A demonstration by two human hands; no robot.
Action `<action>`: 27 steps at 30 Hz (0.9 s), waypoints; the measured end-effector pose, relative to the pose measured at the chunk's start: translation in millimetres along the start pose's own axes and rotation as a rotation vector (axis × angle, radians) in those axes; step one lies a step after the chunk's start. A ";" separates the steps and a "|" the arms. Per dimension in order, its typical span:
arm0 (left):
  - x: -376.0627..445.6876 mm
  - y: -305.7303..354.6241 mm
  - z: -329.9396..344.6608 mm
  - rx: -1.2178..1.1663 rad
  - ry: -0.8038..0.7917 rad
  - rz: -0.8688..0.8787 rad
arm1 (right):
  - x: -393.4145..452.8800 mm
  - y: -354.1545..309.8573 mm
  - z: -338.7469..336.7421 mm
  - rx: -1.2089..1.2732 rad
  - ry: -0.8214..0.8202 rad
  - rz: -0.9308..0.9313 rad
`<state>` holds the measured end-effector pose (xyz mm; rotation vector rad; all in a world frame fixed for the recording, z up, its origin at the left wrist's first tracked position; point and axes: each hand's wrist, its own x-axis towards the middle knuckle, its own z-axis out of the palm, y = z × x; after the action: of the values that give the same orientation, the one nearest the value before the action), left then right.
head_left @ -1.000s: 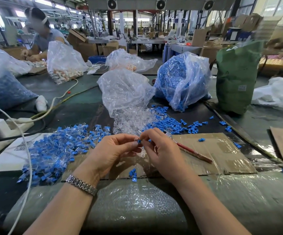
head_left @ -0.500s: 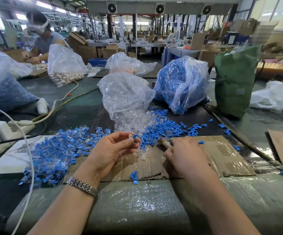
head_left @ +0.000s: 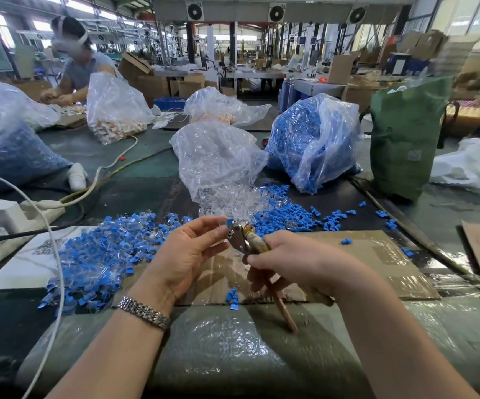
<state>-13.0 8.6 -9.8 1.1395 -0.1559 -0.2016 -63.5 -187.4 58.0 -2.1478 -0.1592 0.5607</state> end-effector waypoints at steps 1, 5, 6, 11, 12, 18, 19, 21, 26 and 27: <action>0.4 -0.5 -0.2 0.005 -0.005 0.003 | 0.5 0.1 0.2 0.002 0.005 -0.006; 0.8 -1.1 0.6 0.042 0.004 0.021 | 2.3 0.2 3.2 -0.016 0.002 -0.021; -0.1 -0.9 0.6 0.062 0.008 0.030 | 3.4 0.9 5.0 -0.030 0.009 -0.019; -3.0 -1.3 0.8 0.166 0.023 0.041 | 9.5 6.1 15.8 -0.065 0.108 -0.007; -3.0 -1.7 0.6 0.194 0.029 0.047 | 10.8 7.1 17.7 -0.092 0.133 -0.002; -2.2 -3.7 2.8 0.251 0.055 0.047 | 11.9 9.7 19.1 -0.073 0.147 0.024; -3.0 -3.4 3.6 0.266 0.056 0.062 | 10.0 9.6 16.7 -0.026 0.129 0.029; -4.4 -2.7 3.4 0.322 0.105 0.135 | 6.3 10.7 7.1 0.025 0.126 0.039; -4.4 2.1 -7.1 0.901 0.644 0.361 | 9.0 31.3 -18.3 -0.365 0.461 0.162; -4.2 2.2 -8.2 1.015 0.719 0.387 | 10.8 38.3 -18.9 -0.479 0.509 0.201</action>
<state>-15.0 17.7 -11.3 2.0774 0.1947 0.7146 -48.8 -220.9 33.6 -2.7198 0.2296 0.0681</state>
